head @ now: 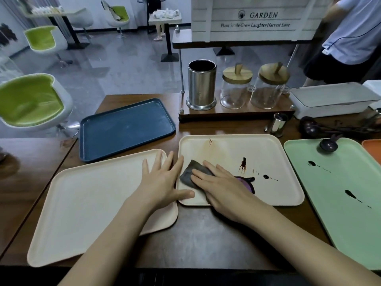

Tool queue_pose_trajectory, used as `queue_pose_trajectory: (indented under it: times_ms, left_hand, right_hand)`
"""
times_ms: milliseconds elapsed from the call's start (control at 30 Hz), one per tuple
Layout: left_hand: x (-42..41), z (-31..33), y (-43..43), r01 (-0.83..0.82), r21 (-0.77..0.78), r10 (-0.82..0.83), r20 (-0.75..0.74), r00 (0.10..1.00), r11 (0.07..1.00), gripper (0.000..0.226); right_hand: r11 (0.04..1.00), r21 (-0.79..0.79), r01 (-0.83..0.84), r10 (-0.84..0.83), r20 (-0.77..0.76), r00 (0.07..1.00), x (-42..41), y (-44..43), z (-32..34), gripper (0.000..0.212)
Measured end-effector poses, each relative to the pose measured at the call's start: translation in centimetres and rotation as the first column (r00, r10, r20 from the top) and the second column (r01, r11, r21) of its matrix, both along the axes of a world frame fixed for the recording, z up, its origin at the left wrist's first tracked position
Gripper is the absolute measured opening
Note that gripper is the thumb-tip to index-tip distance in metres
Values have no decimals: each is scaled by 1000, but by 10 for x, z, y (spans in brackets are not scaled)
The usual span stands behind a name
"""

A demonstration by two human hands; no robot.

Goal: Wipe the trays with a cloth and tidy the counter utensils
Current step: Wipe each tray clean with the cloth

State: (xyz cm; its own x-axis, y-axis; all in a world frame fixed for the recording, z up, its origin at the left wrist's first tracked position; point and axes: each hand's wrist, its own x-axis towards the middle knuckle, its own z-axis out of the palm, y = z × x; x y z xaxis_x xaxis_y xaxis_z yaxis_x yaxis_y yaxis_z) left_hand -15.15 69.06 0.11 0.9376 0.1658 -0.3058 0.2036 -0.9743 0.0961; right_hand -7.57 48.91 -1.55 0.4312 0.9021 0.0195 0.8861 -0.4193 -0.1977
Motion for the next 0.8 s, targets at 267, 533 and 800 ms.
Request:
queue_pose_trajectory:
  times_ms: [267,533,800]
  left_hand:
    - [-3,-5,1,1,0,-1,28,1000,1000,111]
    - [-5,-10,-1,-21,-6,21,64,998,1000,112]
    - [-2,-10,2,24,-56,-18,100,995,998,115]
  right_hand:
    - [972,15,234,-235,71,969,76,27,-7,62]
    - [931,41,362,-364,157,918,87,4,-14,44]
    - [961,53,271,-275,101,956,64,65,-10,57]
